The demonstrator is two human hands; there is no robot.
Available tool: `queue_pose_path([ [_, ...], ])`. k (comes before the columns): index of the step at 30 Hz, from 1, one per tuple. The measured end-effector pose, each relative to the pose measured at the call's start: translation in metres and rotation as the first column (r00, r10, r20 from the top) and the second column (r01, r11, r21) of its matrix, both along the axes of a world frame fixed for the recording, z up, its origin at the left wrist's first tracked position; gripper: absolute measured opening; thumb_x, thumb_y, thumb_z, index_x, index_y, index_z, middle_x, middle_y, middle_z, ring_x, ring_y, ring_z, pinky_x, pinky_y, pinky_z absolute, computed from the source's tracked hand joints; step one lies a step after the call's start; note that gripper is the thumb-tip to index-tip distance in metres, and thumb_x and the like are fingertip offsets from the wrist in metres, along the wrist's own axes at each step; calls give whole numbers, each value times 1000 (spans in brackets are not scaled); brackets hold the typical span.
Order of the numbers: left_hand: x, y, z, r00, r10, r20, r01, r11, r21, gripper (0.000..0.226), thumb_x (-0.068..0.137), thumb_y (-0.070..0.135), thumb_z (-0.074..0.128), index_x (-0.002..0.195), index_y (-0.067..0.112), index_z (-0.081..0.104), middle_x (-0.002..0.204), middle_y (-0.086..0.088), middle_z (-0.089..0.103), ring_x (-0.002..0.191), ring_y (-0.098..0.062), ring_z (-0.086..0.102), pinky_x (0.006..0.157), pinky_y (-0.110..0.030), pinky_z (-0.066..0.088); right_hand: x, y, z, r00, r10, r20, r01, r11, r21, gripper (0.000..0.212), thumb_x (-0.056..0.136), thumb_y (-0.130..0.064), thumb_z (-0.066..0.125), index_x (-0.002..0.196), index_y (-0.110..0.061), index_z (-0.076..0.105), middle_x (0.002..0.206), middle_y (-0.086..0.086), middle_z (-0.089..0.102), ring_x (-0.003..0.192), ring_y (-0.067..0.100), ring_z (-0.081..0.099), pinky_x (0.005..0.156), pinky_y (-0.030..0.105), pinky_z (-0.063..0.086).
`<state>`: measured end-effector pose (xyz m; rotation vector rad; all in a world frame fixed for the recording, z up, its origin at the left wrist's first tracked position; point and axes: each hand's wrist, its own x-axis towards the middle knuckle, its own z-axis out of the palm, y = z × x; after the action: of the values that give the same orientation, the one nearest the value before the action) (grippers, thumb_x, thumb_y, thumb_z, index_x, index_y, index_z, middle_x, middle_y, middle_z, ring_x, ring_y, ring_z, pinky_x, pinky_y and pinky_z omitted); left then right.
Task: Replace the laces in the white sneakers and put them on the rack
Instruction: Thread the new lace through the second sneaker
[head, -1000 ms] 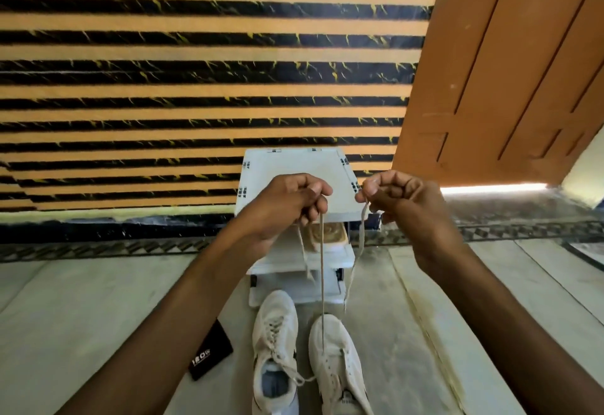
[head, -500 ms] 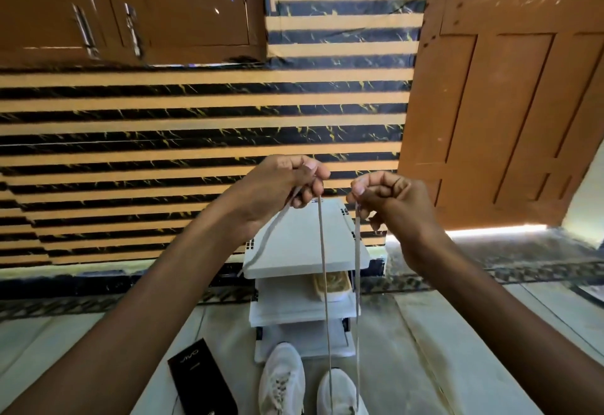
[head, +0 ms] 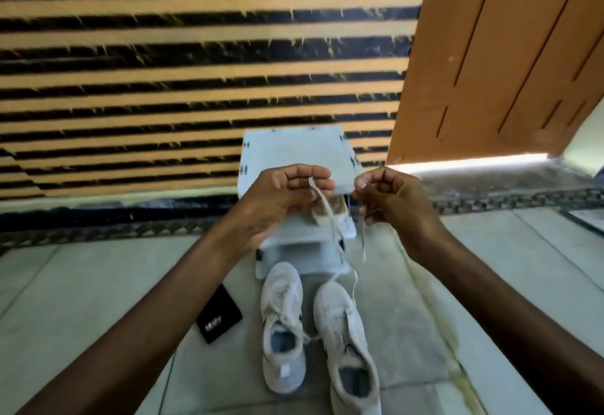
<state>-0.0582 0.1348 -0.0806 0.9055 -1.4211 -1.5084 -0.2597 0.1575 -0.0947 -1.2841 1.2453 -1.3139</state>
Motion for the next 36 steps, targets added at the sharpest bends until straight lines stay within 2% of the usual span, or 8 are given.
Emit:
queue_pose_path([
  [4, -11, 3, -78, 987, 72, 140, -89, 989, 115, 8, 92, 4, 60, 93, 1, 67, 80, -9, 72, 67, -13, 69, 69, -24, 58, -7, 11, -73, 990, -21, -137, 41, 989, 144, 10, 91, 3, 60, 86, -2, 67, 73, 8, 66, 59, 17, 63, 58, 27, 57],
  [10, -17, -8, -174, 876, 170, 452, -375, 829, 416, 41, 102, 25, 44, 69, 5, 56, 45, -7, 58, 39, -20, 57, 44, -25, 48, -17, 16, -176, 801, 103, -590, 142, 924, 355, 14, 83, -9, 65, 73, -11, 75, 68, 7, 73, 61, 16, 69, 71, 31, 59],
  [14, -30, -1, -202, 926, -7, 377, -229, 784, 577, 35, 104, 10, 37, 73, 6, 52, 53, -4, 61, 41, -11, 59, 46, -20, 48, -19, 17, -230, 763, 178, -622, 215, 837, 503, 29, 87, -30, 69, 65, -12, 72, 67, 7, 72, 73, 21, 71, 75, 29, 55],
  [18, -38, 7, -240, 857, 44, 514, -179, 960, 215, 14, 88, -4, 61, 97, 7, 63, 93, -7, 67, 82, -13, 64, 79, -26, 53, -9, 11, -254, 733, 87, -674, 284, 862, 420, 44, 85, -49, 69, 71, -7, 74, 70, 7, 71, 69, 21, 66, 70, 30, 50],
  [21, -44, 10, -251, 700, -39, 713, -16, 997, 70, 63, 76, 16, 81, 133, 12, 55, 126, -1, 62, 112, -15, 60, 99, -33, 49, -3, 10, -259, 712, 24, -701, 322, 877, 357, 39, 82, -47, 73, 76, -9, 74, 75, 5, 69, 70, 19, 62, 64, 28, 44],
  [26, -49, 8, -254, 558, -81, 826, 104, 994, 27, 80, 73, 31, 83, 142, 22, 44, 137, -3, 54, 124, -21, 51, 95, -23, 39, 0, 13, -260, 762, -38, -646, 288, 914, 287, 25, 86, -27, 70, 77, -4, 71, 73, 10, 67, 66, 15, 52, 53, 16, 31],
  [28, -51, 8, -255, 505, -59, 861, 133, 991, -10, 78, 74, 31, 82, 141, 21, 44, 139, -5, 52, 125, -23, 48, 92, -23, 37, -3, 11, -261, 765, -44, -642, 266, 930, 254, 20, 84, -22, 72, 73, -6, 69, 69, 8, 66, 65, 17, 55, 54, 24, 33],
  [36, -58, 15, -256, 458, 18, 889, 189, 975, -117, 64, 78, 29, 79, 132, 16, 48, 134, -7, 54, 118, -26, 53, 90, -30, 43, -11, 7, -250, 740, -131, -660, 239, 968, 76, 18, 81, -15, 74, 66, -11, 65, 59, -1, 61, 57, 17, 56, 54, 25, 36],
])
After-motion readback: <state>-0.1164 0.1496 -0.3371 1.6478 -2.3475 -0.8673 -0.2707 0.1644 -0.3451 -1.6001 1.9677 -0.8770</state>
